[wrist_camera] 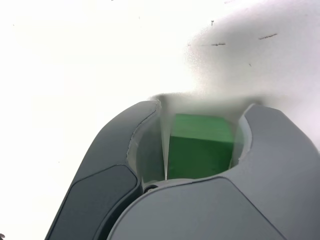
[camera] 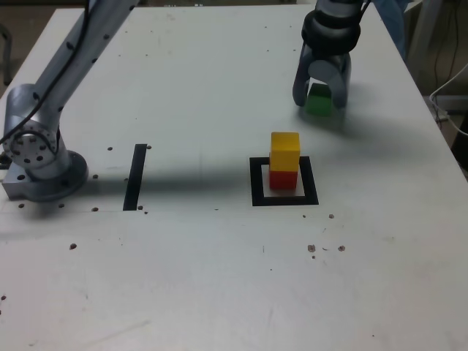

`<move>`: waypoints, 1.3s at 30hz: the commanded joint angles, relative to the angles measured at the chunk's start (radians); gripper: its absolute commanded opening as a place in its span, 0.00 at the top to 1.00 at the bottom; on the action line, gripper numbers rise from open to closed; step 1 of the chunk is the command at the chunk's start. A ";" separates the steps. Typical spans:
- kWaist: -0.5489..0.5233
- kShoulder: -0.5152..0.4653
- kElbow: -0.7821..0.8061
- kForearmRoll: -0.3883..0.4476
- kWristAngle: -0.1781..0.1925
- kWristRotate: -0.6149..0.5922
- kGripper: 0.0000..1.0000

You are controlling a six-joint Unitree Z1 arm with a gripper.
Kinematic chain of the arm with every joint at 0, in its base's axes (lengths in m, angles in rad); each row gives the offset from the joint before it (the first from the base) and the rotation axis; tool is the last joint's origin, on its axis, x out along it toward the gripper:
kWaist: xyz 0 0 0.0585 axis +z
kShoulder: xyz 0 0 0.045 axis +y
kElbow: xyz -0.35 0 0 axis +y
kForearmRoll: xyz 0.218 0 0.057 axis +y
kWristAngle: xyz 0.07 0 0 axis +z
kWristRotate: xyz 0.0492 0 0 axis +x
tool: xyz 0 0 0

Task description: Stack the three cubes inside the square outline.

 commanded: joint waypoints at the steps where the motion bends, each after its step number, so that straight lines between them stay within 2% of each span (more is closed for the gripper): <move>1: -0.005 -0.015 0.003 0.001 0.001 -0.002 0.85; 8: -0.020 -0.073 0.006 0.043 0.000 -0.006 0.88; 16: -0.066 -0.215 -0.016 0.202 -0.002 -0.028 0.88; 24: -0.191 -0.326 -0.014 0.309 -0.004 -0.152 0.88; 32: -0.301 -0.376 0.074 0.320 -0.077 -0.322 0.88; 39: -0.355 -0.390 0.141 0.283 -0.090 -0.468 0.88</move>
